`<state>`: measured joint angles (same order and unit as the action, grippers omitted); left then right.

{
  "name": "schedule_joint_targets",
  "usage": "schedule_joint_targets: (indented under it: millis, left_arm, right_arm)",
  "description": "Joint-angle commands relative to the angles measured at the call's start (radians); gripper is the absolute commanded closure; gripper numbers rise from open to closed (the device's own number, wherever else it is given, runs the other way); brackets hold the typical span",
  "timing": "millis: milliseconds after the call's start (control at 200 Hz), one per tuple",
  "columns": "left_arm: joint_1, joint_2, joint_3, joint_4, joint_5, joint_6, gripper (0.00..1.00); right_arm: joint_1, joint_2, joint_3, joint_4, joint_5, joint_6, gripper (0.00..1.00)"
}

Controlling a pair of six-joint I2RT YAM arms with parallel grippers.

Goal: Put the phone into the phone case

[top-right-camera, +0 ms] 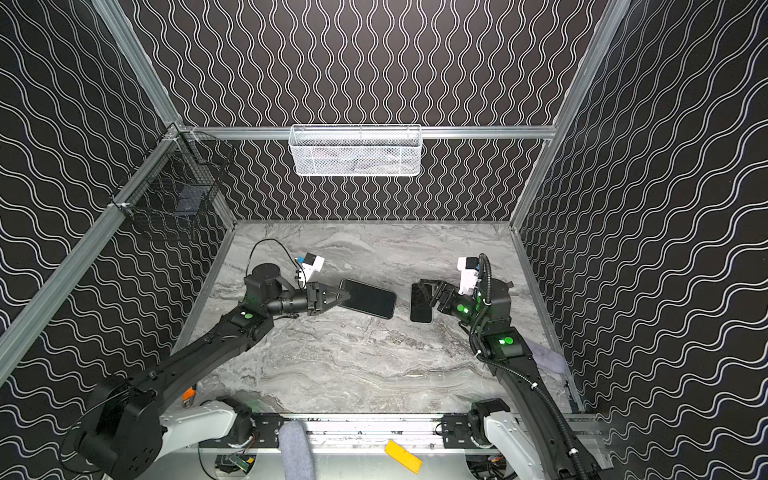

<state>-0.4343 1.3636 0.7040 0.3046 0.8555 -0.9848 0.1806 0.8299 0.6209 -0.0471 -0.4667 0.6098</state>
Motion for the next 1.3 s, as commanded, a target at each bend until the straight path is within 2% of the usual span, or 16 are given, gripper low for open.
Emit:
schedule_joint_targets:
  millis: [0, 100, 175, 350, 415, 511, 576, 621, 736, 921, 1056, 1296]
  left_arm:
    - [0.001, 0.024, 0.0, -0.009, -0.046, 0.078, 1.0]
    - [0.0, 0.063, 0.032, -0.114, -0.067, 0.164, 1.0]
    - [0.0, 0.094, 0.088, -0.257, -0.077, 0.267, 1.0]
    - [0.001, 0.167, 0.256, -0.592, -0.116, 0.491, 1.0]
    - [0.0, 0.215, 0.33, -0.717, -0.067, 0.583, 1.0]
    - [0.0, 0.243, 0.394, -0.83, -0.018, 0.691, 1.0]
    - [-0.001, 0.248, 0.421, -0.881, 0.015, 0.738, 1.0]
    - [-0.004, 0.251, 0.437, -0.915, 0.042, 0.772, 1.0]
    - [-0.005, 0.237, 0.46, -0.987, 0.063, 0.84, 1.0]
    - [-0.013, 0.235, 0.486, -1.01, 0.077, 0.86, 1.0]
    - [-0.021, 0.232, 0.492, -0.996, 0.096, 0.853, 1.0]
    - [-0.028, 0.218, 0.463, -0.917, 0.129, 0.795, 1.0]
  right_arm:
    - [0.0, -0.023, -0.007, -0.123, 0.118, -0.036, 0.25]
    - [-0.001, -0.046, -0.015, -0.174, 0.201, -0.035, 0.25]
    - [-0.002, -0.056, -0.013, -0.203, 0.236, -0.037, 0.24]
    - [-0.002, -0.056, -0.006, -0.207, 0.201, -0.055, 0.24]
    - [-0.002, -0.043, -0.012, -0.154, 0.091, -0.081, 0.24]
    - [0.0, 0.018, -0.022, -0.007, -0.209, -0.103, 0.24]
    - [0.006, 0.096, 0.018, 0.015, -0.383, -0.118, 0.25]
    - [0.022, 0.135, 0.035, 0.035, -0.447, -0.134, 0.25]
    - [0.04, 0.165, 0.034, 0.106, -0.513, -0.171, 0.22]
    - [0.089, 0.28, 0.042, 0.219, -0.621, -0.205, 0.19]
    - [0.125, 0.395, 0.05, 0.319, -0.692, -0.176, 0.24]
    - [0.189, 0.475, 0.045, 0.395, -0.719, -0.158, 0.25]
